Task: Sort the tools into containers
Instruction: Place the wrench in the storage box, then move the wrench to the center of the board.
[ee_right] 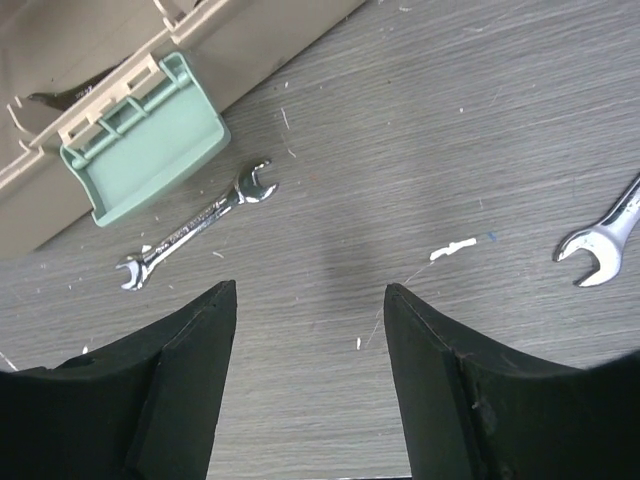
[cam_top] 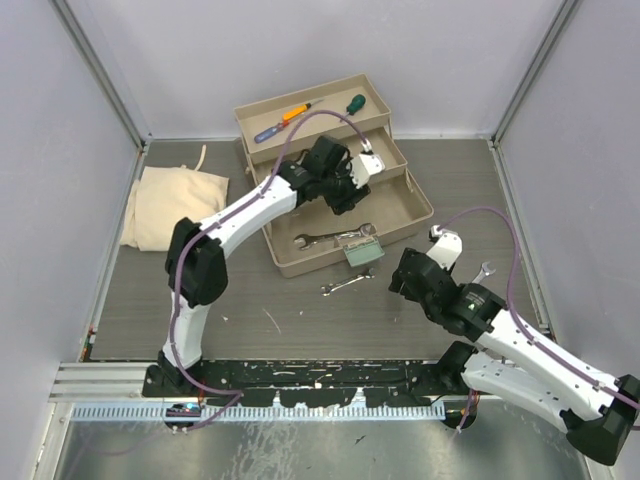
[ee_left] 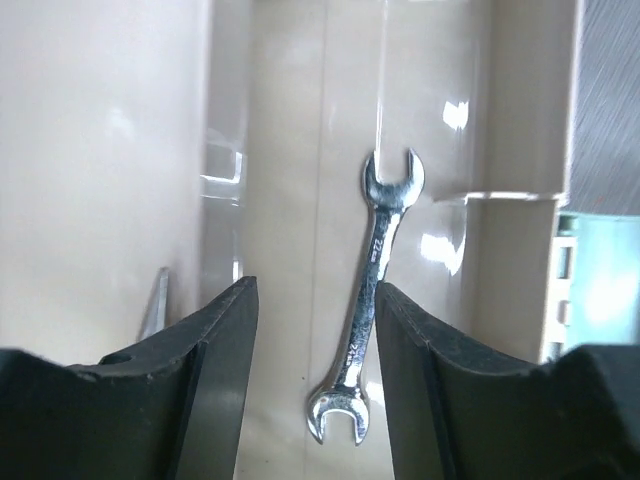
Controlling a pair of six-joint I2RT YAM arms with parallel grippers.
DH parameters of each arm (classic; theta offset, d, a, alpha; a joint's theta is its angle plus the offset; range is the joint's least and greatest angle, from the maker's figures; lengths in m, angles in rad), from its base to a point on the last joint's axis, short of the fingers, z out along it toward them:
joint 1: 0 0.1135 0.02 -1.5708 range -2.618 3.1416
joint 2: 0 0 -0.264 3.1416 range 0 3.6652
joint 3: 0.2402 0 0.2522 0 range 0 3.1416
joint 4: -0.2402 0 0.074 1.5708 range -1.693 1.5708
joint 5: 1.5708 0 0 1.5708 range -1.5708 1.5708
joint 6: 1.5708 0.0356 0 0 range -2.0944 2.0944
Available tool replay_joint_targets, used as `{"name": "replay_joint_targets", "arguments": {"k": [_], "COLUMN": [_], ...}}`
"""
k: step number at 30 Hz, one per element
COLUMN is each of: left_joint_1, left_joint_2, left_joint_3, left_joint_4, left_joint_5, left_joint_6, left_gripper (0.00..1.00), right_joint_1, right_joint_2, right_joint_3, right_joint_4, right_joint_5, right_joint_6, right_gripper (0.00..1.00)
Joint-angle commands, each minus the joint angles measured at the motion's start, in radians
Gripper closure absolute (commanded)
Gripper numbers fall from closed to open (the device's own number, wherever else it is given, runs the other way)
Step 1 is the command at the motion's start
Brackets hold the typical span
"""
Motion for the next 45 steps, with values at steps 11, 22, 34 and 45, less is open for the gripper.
{"name": "replay_joint_targets", "arguments": {"k": [11,22,34,45], "left_joint_1": [0.004,0.006,0.02,0.03], "left_joint_2": [-0.38,-0.579,-0.821,-0.863], "left_joint_3": [-0.255,-0.431,-0.667,-0.679], "left_joint_4": [0.299,0.216,0.173,0.145], "left_joint_5": [-0.041,-0.171,-0.373,-0.405], "left_joint_6": [-0.261,-0.471,-0.502,-0.463], "left_gripper": [0.37,0.29,0.24,0.22], "right_joint_1": [-0.067,-0.184,-0.14,0.097], "right_joint_2": [0.18,0.253,0.304,0.498], "right_joint_3": [0.096,0.036,-0.13,-0.19], "right_joint_4": [0.058,0.234,0.493,0.868], "right_joint_5": [0.035,-0.211,-0.207,0.109], "right_joint_6": [-0.048,-0.209,-0.131,-0.194], "right_gripper": [0.32,0.3,0.31,0.36]}}
